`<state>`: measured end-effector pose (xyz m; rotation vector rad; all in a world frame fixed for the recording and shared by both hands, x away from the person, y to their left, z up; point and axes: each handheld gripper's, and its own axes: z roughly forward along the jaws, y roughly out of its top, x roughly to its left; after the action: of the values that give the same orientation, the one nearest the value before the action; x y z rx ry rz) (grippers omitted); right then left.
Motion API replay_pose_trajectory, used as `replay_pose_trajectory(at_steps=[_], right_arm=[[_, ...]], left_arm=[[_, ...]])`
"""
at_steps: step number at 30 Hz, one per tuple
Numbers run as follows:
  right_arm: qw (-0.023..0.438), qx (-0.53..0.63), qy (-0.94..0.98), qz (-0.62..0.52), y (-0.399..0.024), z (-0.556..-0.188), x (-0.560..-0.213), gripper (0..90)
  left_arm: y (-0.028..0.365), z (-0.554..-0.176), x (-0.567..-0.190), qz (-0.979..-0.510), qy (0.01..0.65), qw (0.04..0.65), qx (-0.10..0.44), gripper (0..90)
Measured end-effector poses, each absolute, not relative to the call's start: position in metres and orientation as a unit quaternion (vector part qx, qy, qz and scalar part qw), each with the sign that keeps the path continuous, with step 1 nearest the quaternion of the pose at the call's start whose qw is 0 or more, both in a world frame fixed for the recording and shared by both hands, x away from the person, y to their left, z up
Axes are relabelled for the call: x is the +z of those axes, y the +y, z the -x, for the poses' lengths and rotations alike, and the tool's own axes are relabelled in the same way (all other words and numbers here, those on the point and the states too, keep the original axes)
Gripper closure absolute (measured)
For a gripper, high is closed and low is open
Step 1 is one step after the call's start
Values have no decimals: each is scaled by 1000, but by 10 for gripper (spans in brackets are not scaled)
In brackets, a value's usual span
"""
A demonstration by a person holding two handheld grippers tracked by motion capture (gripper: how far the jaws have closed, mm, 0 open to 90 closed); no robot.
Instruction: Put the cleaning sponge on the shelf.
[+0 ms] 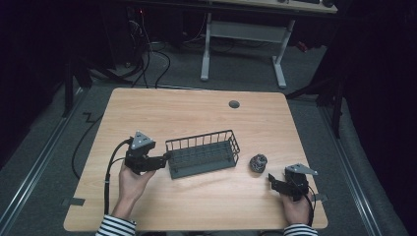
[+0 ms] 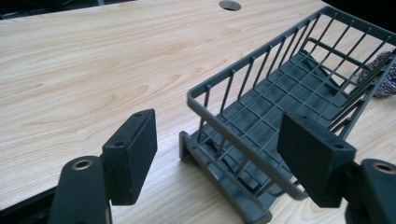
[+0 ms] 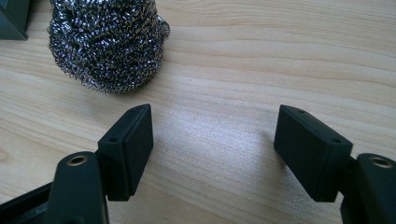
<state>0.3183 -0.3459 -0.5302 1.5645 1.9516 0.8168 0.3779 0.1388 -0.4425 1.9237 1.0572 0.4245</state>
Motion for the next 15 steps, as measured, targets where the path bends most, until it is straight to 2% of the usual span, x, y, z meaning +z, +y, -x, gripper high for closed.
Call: replay_pose_trajectory(at_steps=[15], right_arm=[[253,300,717,-576,-346,-318,-530,289]], left_arm=[[174,-371,-453,-750,457,443,180,298]])
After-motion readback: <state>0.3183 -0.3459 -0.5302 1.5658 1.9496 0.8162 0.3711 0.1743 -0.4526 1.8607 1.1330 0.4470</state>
